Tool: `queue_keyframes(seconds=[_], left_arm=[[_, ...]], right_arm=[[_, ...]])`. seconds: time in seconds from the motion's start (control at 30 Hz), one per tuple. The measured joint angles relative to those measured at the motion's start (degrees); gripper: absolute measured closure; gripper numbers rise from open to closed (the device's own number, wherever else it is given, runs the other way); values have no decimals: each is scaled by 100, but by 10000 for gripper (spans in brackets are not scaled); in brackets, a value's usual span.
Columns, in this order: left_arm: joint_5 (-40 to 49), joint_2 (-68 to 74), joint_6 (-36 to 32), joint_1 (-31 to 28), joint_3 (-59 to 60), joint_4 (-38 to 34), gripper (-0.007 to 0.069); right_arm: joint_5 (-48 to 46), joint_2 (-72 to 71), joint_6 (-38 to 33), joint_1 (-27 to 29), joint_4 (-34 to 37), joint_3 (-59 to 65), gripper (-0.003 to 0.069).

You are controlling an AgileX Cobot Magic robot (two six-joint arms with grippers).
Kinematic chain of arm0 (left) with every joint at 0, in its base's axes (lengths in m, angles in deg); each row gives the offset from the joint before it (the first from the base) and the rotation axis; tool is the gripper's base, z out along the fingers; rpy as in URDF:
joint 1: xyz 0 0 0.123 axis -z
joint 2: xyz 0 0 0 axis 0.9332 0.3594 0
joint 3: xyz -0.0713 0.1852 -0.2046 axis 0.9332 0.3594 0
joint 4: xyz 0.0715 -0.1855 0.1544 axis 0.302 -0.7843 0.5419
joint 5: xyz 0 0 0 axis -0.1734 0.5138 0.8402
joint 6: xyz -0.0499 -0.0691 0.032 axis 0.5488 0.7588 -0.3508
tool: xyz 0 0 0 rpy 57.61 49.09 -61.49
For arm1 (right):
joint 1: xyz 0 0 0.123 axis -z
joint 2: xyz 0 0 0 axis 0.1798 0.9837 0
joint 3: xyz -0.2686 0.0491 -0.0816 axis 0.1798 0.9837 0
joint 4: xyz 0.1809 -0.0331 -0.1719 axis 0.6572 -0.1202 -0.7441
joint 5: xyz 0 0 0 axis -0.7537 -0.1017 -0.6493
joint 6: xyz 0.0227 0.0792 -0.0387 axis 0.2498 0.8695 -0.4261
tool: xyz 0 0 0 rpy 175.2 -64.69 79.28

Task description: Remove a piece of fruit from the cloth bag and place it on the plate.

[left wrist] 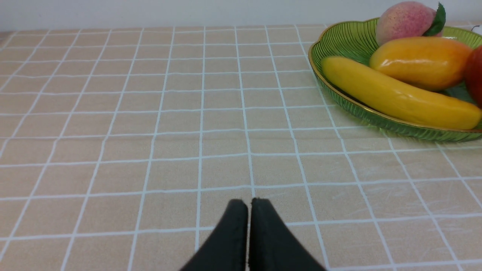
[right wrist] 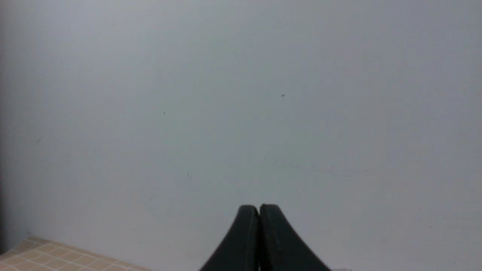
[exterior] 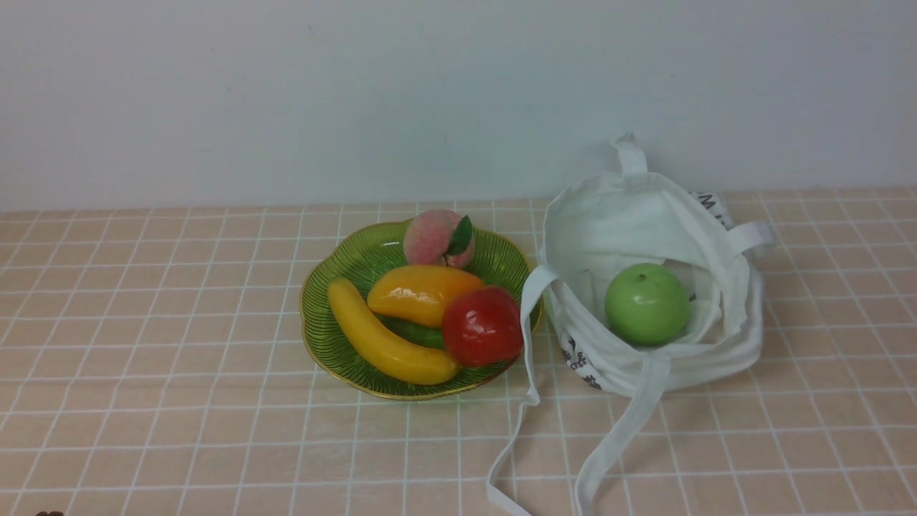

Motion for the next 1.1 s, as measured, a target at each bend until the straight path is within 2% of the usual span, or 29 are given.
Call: queue_keyframes(seconds=[0.53,0.73,0.83,1.0,1.1], left_arm=[[0,0,0,0,0,0,632],[0,0,0,0,0,0,632],[0,0,0,0,0,0,632],[0,0,0,0,0,0,632],[0,0,0,0,0,0,632]], right_arm=[[-69,-5,5,0,0,0,673],[-674,-312,-84,28,0,189,673],[-1160,-714,-165,389,0,420,673],[-2239,-1315,86,1597,-7,887,673],[-2525,-1511,284,1908,-27,1111,673]])
